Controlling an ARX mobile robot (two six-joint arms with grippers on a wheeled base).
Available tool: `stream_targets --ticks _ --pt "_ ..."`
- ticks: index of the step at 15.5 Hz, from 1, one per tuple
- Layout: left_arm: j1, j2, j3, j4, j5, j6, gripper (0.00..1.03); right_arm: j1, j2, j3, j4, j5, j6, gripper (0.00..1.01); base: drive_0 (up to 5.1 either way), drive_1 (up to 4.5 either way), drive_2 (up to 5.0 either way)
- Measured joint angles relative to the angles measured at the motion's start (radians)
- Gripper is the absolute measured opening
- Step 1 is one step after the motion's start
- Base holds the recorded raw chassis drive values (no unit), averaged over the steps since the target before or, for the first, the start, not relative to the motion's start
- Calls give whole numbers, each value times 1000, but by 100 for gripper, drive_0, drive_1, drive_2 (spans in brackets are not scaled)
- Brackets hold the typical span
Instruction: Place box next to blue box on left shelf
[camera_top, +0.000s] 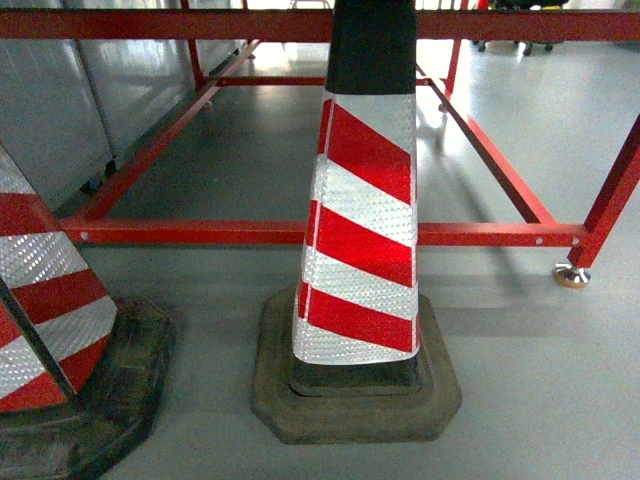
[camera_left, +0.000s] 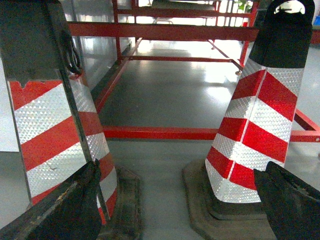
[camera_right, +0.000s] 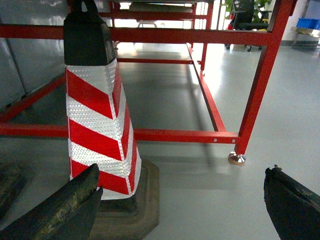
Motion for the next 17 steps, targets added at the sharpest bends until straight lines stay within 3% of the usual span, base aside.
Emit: stream_targets --ticks 17 --pt "0 0 0 0 0 0 98 0 0 0 0 0 0 98 0 0 0"
